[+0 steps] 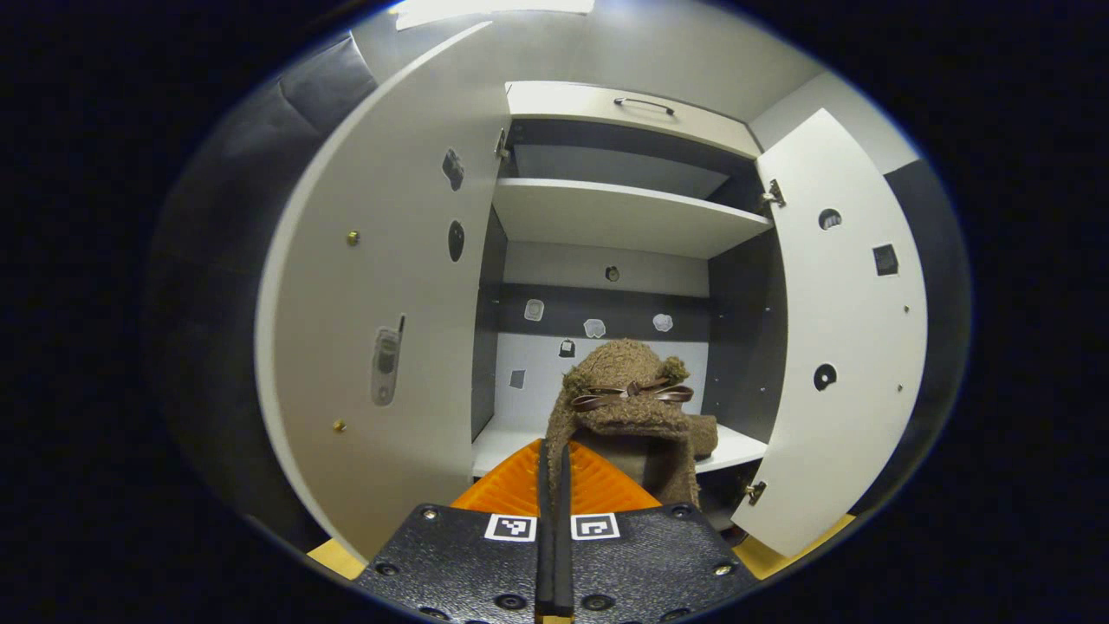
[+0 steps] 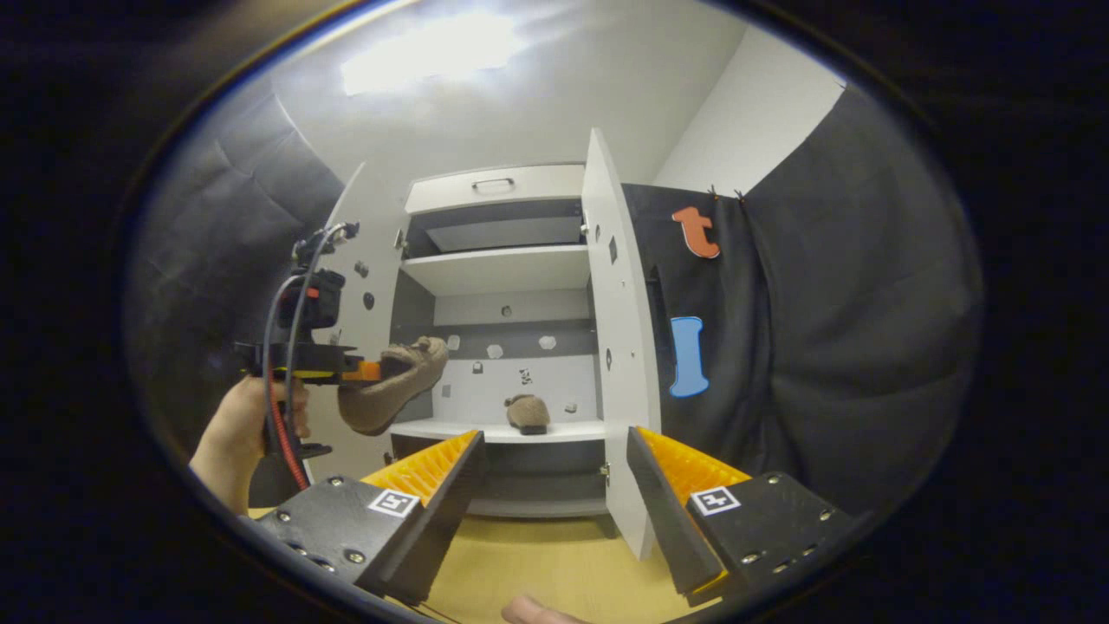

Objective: Grab one shoe with the right hand and put it into the shoe cabinet, grab the other shoe with the left hand and put it into the shoe cabinet; then close the right door with the right hand and the left door with the left hand.

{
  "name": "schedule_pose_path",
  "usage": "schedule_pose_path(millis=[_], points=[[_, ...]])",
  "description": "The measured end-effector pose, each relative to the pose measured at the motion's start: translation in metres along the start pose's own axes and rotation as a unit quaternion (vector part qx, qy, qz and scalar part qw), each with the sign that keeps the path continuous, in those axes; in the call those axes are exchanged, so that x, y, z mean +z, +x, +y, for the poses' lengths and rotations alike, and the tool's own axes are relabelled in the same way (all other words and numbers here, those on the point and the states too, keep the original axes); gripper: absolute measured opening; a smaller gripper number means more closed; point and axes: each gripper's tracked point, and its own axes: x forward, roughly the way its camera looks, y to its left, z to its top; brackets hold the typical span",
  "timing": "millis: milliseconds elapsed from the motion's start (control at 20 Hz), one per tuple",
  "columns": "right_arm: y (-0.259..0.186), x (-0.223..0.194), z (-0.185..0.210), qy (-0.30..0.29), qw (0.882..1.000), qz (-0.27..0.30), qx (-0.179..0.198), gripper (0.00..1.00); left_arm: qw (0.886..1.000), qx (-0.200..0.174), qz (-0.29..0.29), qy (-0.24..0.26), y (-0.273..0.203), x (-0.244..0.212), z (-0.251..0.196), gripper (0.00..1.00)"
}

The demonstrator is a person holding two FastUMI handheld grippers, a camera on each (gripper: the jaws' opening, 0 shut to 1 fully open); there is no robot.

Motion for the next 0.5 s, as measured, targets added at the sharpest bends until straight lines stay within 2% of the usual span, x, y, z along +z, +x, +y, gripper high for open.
schedule_pose_path(millis=[100,350,500], points=[[-0.002,0.003,-0.003,0.013,1.0,-0.003,0.001,0.98,1.0,0.003,-0.002,-0.009,0.033,0.004,-0.002,0.0],[-0.003,0.002,-0.011,0.013,1.0,-0.006,0.004,0.98,1.0,0.019,0.004,0.008,0.114,-0.002,-0.007,0.0],[0.0,-0.001,-0.011,0.01,1.0,-0.004,0.015,0.99,1.0,0.017,0.007,-0.016,0.152,-0.009,-0.014,0.0]])
